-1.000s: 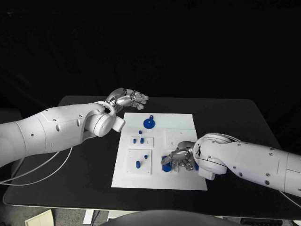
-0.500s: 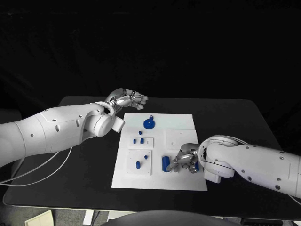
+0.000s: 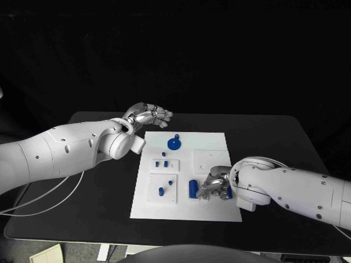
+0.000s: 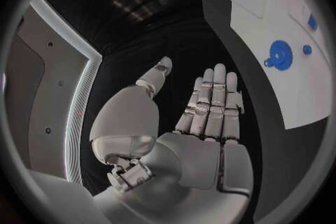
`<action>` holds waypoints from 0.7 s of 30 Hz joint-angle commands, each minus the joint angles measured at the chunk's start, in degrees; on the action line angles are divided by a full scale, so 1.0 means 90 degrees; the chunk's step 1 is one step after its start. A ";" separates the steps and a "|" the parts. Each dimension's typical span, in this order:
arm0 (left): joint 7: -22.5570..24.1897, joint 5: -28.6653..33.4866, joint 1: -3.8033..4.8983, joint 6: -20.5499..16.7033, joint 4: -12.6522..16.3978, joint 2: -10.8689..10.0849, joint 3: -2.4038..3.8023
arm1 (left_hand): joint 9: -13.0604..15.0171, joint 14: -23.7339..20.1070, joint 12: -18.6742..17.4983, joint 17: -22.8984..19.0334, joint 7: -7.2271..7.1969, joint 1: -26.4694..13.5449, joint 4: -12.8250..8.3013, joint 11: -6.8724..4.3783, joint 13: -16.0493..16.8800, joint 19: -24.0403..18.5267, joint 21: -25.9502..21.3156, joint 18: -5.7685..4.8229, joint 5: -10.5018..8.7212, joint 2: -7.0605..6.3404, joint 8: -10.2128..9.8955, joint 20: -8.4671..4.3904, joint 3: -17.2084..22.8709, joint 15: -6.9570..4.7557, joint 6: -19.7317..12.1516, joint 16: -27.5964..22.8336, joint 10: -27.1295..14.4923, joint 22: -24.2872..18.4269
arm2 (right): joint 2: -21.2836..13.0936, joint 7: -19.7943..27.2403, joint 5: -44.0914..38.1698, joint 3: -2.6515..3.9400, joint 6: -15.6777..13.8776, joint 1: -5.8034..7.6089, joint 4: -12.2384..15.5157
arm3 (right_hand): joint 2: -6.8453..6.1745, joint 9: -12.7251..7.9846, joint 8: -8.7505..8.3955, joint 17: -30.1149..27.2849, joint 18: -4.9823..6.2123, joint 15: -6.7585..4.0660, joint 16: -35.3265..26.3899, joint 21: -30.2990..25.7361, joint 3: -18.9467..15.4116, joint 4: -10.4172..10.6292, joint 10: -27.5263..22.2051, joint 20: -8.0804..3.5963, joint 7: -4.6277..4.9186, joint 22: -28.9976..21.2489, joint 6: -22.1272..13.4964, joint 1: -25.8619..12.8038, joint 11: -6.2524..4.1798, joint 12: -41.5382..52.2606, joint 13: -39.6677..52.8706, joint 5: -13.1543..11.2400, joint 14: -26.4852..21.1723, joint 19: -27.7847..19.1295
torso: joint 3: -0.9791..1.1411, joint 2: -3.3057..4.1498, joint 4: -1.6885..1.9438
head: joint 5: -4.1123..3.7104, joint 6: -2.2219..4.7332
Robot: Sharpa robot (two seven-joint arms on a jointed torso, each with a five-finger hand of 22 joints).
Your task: Assemble the parts on the task board
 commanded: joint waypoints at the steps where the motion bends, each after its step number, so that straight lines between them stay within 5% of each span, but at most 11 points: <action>1: 0.0040 0.0024 0.0008 0.0069 0.0020 0.0013 0.0004 | -0.0011 0.0038 -0.0034 0.0007 0.0147 -0.0050 0.0044 0.0039 0.0004 0.0032 -0.0044 0.0078 0.0012 -0.0016 0.0023 -0.0002 0.0003 0.0021 -0.0051 -0.0039 0.0016 0.0009 | 0.0043 -0.0028 0.0010 0.0001 -0.0055 -0.0023 -0.0057 | 0.0053 -0.0012 -0.0029 0.0013 0.0309 -0.0046 -0.0021 -0.0025 0.0068 0.0138 0.0049 0.0061 0.0007 -0.0005 0.0044 -0.0113 -0.0009 -0.0034 -0.0007 -0.0034 0.0008 -0.0013 | -0.0006 0.0002 -0.0003 | 0.0000 -0.0007; 11: 0.0017 0.0010 0.0008 0.0064 0.0020 0.0012 0.0004 | -0.0011 0.0038 -0.0035 0.0010 0.0146 -0.0047 0.0045 0.0039 0.0004 0.0033 -0.0047 0.0078 0.0012 -0.0015 0.0024 -0.0002 0.0005 0.0021 -0.0051 -0.0041 0.0017 0.0012 | 0.0137 -0.0144 -0.0281 0.0001 0.0069 -0.0085 -0.0206 | 0.0070 -0.0011 -0.0044 0.0039 0.0309 -0.0052 -0.0013 0.0009 0.0419 0.0319 0.0067 0.0059 -0.0001 0.0016 0.0082 -0.0130 -0.0017 -0.0031 0.0002 -0.0034 0.0015 -0.0008 | -0.0010 -0.0006 0.0003 | -0.0011 -0.0054; 21: 0.0014 0.0010 0.0008 0.0065 0.0012 0.0013 0.0004 | -0.0012 0.0039 -0.0036 0.0014 0.0147 -0.0050 0.0053 0.0039 0.0004 0.0036 -0.0049 0.0078 0.0012 0.0001 0.0026 -0.0001 0.0009 0.0021 -0.0051 -0.0044 0.0017 0.0015 | 0.0136 -0.0081 -0.0089 0.0001 0.0280 -0.0091 -0.0148 | 0.0007 -0.0020 -0.0062 0.0046 0.0309 -0.0038 -0.0017 0.0037 0.0609 0.0152 0.0072 0.0074 0.0010 0.0035 0.0093 0.0011 -0.0003 -0.0031 0.0007 -0.0009 0.0027 -0.0007 | -0.0014 -0.0008 -0.0001 | -0.0007 -0.0064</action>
